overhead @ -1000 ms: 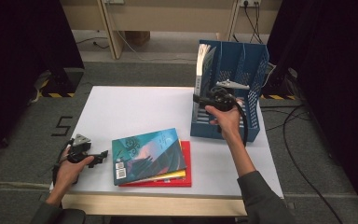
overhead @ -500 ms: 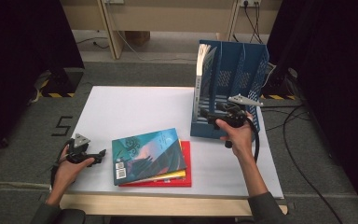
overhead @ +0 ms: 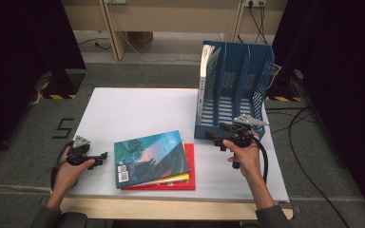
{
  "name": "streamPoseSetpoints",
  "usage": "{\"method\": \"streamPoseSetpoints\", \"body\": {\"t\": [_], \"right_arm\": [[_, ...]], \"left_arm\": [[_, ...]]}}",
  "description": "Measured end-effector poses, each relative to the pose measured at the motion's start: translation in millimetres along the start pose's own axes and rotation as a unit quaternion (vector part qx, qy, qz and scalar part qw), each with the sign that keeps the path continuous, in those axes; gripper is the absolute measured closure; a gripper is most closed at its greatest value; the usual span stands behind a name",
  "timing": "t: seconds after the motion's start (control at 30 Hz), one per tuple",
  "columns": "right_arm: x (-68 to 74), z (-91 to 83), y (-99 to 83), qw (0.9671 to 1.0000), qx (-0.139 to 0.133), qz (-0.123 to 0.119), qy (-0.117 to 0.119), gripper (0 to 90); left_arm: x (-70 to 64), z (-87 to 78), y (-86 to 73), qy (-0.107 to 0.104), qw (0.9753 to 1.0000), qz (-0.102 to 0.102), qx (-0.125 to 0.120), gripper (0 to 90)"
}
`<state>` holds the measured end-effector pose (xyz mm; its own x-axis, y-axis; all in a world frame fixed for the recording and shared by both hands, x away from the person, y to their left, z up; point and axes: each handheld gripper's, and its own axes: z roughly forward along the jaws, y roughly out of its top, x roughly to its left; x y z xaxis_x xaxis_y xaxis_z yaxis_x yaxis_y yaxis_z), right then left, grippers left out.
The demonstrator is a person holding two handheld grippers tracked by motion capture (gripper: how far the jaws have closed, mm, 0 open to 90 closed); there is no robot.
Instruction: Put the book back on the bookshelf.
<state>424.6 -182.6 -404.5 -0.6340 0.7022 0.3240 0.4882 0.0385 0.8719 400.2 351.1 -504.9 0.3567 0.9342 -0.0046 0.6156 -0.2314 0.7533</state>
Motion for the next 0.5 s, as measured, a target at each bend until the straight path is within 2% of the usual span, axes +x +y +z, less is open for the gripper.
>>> {"method": "streamPoseSetpoints", "body": {"t": [0.07, 0.27, 0.5], "right_arm": [[2.5, -0.9, -6.0, 0.9999, 0.002, 0.004, 0.009, 15.5], [7.8, -0.7, -26.6, 0.9996, 0.027, 0.001, 0.009, 16.2], [11.1, 3.2, -49.3, 0.9985, 0.05, 0.013, 0.018, 20.2]], "left_arm": [[-0.2, -0.1, 0.0, 0.001, 1.0, 0.001, 0.0, 13.8], [0.0, -0.2, 0.1, -0.001, 1.0, 0.002, 0.0, 14.2], [-1.5, -1.9, 0.1, -0.01, 0.9999, 0.007, -0.003, 15.4]]}}
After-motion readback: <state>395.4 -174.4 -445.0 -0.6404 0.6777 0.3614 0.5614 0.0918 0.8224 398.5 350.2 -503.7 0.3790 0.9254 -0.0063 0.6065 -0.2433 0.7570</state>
